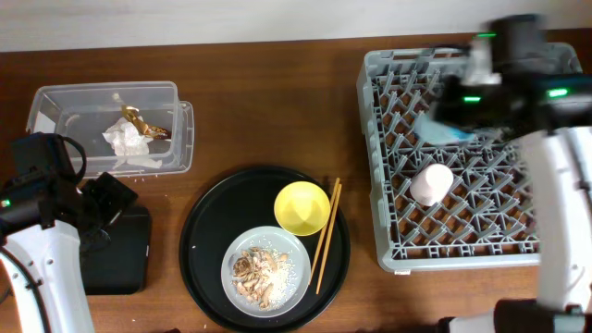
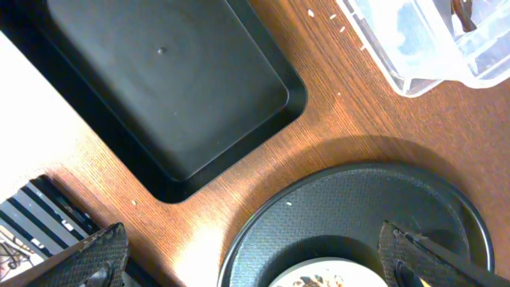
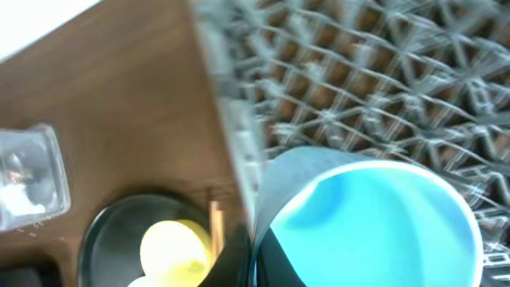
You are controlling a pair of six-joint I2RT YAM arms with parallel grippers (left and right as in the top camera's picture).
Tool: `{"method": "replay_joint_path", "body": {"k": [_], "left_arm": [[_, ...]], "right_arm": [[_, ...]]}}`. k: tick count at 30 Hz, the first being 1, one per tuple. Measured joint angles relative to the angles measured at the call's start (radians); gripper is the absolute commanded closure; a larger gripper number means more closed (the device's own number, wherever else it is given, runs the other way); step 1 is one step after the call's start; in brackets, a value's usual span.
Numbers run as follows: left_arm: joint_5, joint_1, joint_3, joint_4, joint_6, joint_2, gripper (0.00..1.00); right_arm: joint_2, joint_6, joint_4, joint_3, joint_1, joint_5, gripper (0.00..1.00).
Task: Sort waste into correct bins and load items into the dishwasher rack
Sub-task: 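Place the blue cup upside down in the rack and release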
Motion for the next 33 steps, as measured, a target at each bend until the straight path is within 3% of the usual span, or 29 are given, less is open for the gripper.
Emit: {"method": "replay_joint_path", "body": {"k": [2,6,11,18,28,33], "left_arm": [[0.0,0.0,0.0,0.0,0.0,0.0,0.01],[0.0,0.0,0.0,0.0,0.0,0.0,0.01],[0.0,0.0,0.0,0.0,0.0,0.0,0.01],[0.0,0.0,0.0,0.0,0.0,0.0,0.01],[0.0,0.0,0.0,0.0,0.0,0.0,0.01],[0.0,0.0,0.0,0.0,0.0,0.0,0.01]], "right_arm": [[0.041,-0.139,-0.005,-0.062,-0.214,-0.209,0.96],[0.148,-0.425,-0.006,-0.236,-0.46,-0.667,0.96],[0.342,-0.649,-0.006,-0.374,-0.553,-1.035,0.96],[0.38,-0.7,0.032,-0.377,-0.56,-1.114,0.96],[0.507,-0.613,0.179,-0.378,-0.604,-1.248,0.96],[0.509,-0.521,0.214,-0.376,-0.604,-1.156,0.96]]}}
